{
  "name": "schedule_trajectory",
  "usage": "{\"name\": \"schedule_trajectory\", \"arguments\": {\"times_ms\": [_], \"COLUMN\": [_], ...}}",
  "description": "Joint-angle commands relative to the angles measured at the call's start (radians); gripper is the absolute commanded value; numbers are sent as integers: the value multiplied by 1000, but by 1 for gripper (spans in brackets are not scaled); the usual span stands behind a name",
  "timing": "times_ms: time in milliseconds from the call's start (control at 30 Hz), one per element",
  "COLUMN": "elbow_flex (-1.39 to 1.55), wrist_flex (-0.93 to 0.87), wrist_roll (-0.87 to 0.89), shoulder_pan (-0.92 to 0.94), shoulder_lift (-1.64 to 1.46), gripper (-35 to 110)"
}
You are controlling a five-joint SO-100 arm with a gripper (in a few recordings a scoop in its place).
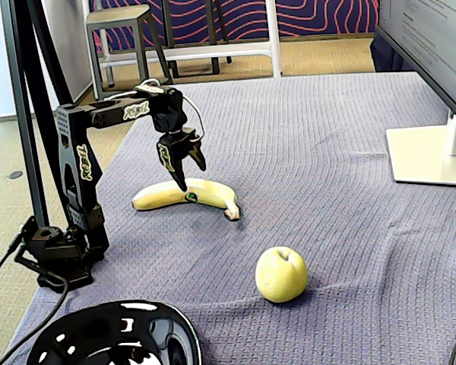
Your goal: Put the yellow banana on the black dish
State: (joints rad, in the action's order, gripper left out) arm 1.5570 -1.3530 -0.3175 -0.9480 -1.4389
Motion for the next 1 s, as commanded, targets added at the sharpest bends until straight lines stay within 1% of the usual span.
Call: {"name": "schedule_trajectory", "arguments": {"times_ms": [0,467,967], "elbow_flex": [-35,-38,-83], "wrist_flex": [12,-5,23], "wrist_roll": [-31,-232,-219], "shoulder_pan": [12,28,29], "shoulder_lift": [0,26,103], "gripper": [31,31,31]}}
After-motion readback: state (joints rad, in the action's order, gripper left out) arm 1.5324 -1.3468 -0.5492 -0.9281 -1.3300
